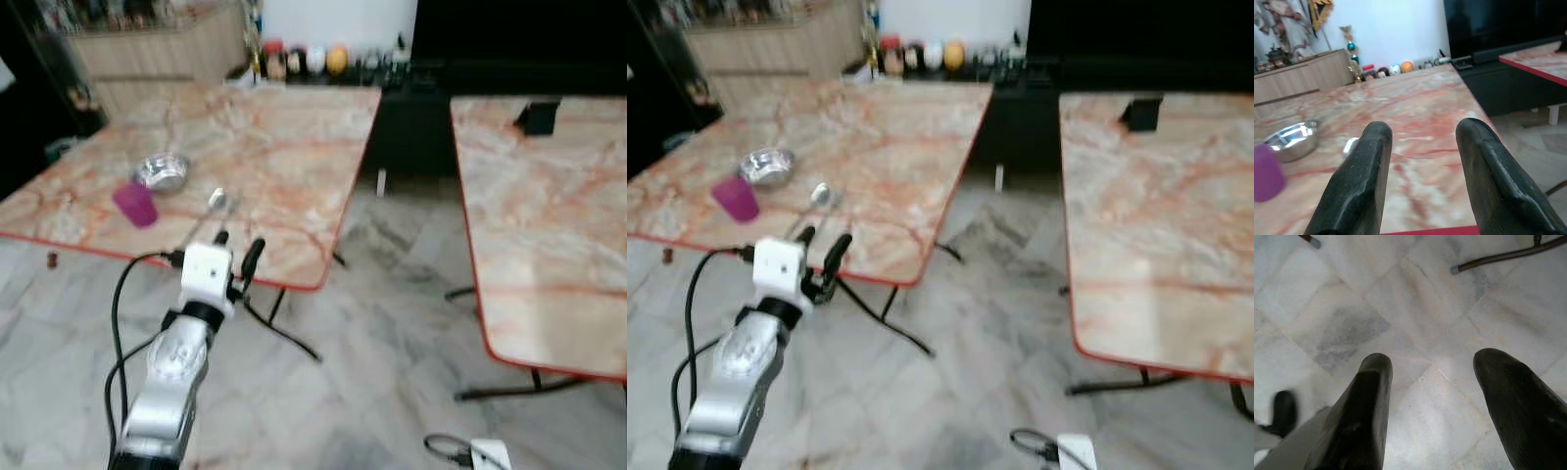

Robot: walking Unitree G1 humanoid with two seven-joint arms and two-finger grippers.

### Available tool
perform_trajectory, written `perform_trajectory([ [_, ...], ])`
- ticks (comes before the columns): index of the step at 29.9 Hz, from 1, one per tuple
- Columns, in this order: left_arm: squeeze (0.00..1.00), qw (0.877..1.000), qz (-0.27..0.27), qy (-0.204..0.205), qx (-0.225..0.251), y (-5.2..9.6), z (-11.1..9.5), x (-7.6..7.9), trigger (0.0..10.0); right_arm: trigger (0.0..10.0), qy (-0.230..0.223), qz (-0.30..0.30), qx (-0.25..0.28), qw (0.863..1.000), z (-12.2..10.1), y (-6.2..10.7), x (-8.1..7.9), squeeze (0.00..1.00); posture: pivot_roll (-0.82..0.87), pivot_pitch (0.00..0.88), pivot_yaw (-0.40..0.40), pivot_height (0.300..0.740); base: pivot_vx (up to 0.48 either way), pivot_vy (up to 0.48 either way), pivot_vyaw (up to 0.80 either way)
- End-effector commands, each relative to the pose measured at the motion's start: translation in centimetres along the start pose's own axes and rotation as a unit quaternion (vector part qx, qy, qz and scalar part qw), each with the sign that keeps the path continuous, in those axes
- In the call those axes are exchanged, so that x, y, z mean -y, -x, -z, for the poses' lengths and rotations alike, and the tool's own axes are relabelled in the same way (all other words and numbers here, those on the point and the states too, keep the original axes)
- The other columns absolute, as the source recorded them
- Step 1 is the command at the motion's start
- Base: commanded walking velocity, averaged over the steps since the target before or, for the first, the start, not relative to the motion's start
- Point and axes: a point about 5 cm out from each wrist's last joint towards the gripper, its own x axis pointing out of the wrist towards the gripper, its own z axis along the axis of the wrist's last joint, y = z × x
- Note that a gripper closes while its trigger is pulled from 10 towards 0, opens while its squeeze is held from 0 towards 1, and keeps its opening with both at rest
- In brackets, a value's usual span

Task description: Setting the table

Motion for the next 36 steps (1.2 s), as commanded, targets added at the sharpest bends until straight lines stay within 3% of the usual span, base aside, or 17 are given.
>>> perform_trajectory([
  [1,0.00,1.000,-0.007,-0.011,0.003,0.05,-0.30,-0.58,10.0,10.0,-0.008,-0.006,-0.004,1.000,0.26,0.04,-0.60,0.00,-0.03,0.000,0.024,0.740,0.000,0.480,0.00],
  [36,0.00,1.000,-0.003,-0.018,0.003,-0.08,-0.20,-0.71,10.0,10.0,-0.013,0.006,0.001,1.000,0.14,0.03,-0.49,0.00,-0.03,0.000,0.029,0.740,0.000,0.461,0.00],
])
